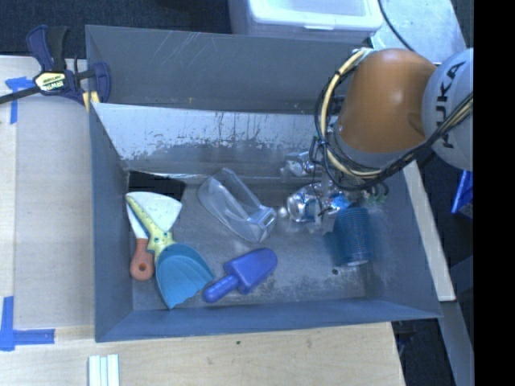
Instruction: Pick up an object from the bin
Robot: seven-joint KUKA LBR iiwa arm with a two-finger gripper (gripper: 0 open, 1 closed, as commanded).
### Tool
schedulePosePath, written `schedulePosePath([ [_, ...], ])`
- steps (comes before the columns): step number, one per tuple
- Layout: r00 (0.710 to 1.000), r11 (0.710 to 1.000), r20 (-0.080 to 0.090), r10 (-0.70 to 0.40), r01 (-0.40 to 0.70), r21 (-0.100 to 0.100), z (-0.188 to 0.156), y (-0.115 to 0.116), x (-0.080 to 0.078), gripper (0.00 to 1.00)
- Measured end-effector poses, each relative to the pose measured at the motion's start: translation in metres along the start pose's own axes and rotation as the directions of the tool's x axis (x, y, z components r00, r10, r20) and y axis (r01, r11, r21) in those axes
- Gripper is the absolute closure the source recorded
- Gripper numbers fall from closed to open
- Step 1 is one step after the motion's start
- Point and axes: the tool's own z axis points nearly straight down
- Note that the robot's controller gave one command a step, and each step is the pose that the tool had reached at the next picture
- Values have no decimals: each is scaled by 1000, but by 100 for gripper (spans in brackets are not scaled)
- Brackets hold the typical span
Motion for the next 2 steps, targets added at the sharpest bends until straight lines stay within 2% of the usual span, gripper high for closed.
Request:
schedulePosePath([
  [1,1000,1000,7,11,-11,2,-8,8,7,0],
  [2,999,999,4,42,-42,0,11,7,1,0],
])
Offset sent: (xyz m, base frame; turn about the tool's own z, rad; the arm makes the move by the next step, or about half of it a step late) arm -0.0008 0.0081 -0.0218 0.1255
